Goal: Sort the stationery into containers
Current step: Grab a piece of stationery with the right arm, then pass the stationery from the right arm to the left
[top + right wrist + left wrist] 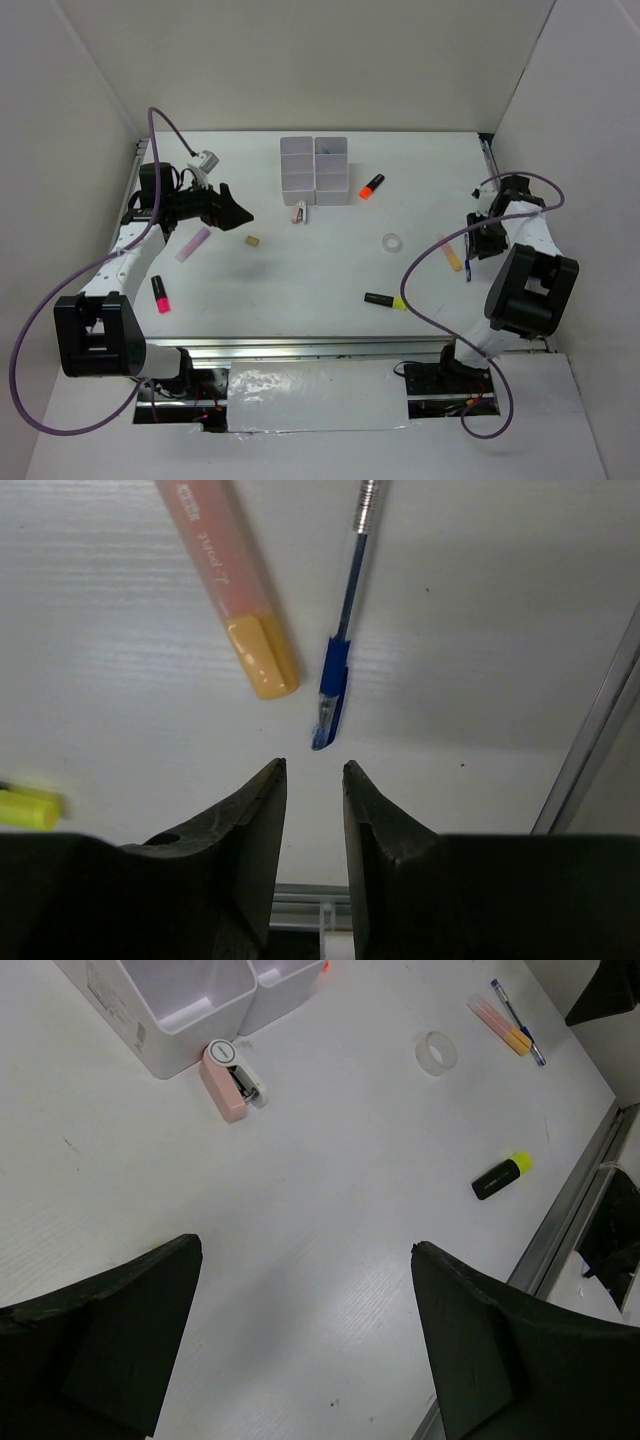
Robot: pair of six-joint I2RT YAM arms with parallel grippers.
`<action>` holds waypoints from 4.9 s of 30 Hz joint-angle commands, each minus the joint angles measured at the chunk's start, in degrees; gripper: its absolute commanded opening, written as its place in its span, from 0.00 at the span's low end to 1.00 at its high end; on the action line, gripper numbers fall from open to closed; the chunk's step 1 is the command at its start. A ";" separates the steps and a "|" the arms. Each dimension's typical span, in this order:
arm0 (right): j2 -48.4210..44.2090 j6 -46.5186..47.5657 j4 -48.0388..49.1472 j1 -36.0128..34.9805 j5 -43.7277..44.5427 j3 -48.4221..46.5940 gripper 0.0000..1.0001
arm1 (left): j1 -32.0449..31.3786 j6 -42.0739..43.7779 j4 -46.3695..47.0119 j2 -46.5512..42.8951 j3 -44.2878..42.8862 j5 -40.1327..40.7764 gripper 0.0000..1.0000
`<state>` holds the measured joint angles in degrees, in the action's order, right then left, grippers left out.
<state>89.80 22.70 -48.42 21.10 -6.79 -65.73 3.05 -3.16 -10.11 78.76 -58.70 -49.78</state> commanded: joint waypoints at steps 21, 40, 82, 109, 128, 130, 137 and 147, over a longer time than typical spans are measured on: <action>20.14 -2.22 6.94 -0.80 1.51 -13.10 0.41 | -0.32 0.52 2.73 2.80 -1.51 -0.76 0.98; 21.32 -1.69 0.45 -1.41 -3.40 -19.87 0.00 | -0.32 1.75 0.36 2.98 -4.14 0.65 0.97; 17.34 -21.09 -13.73 -42.37 -58.26 -22.86 0.00 | -59.72 87.01 11.96 -14.96 13.44 27.97 0.70; 12.94 -35.35 -8.44 -40.17 -43.22 -21.36 0.00 | -69.32 79.01 -3.51 -3.87 -1.16 42.84 0.62; 11.63 -36.06 -9.14 -41.40 -39.89 -21.63 0.00 | -68.70 78.22 -8.97 2.54 -6.78 44.94 0.59; 11.63 -36.23 -9.14 -41.41 -39.53 -21.63 0.00 | -68.53 78.83 -8.61 3.06 -6.78 45.12 0.59; 11.80 -36.50 -9.67 -41.49 -38.74 -22.24 0.00 | -68.61 78.83 -10.72 5.87 -9.24 46.70 0.45; 12.33 -36.41 -9.67 -41.49 -39.01 -22.60 0.00 | -68.44 78.92 -10.90 7.99 -9.42 47.41 0.36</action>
<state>104.36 -13.23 -58.08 -19.99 -45.60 -87.57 -65.65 76.12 -20.64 85.62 -66.02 -2.63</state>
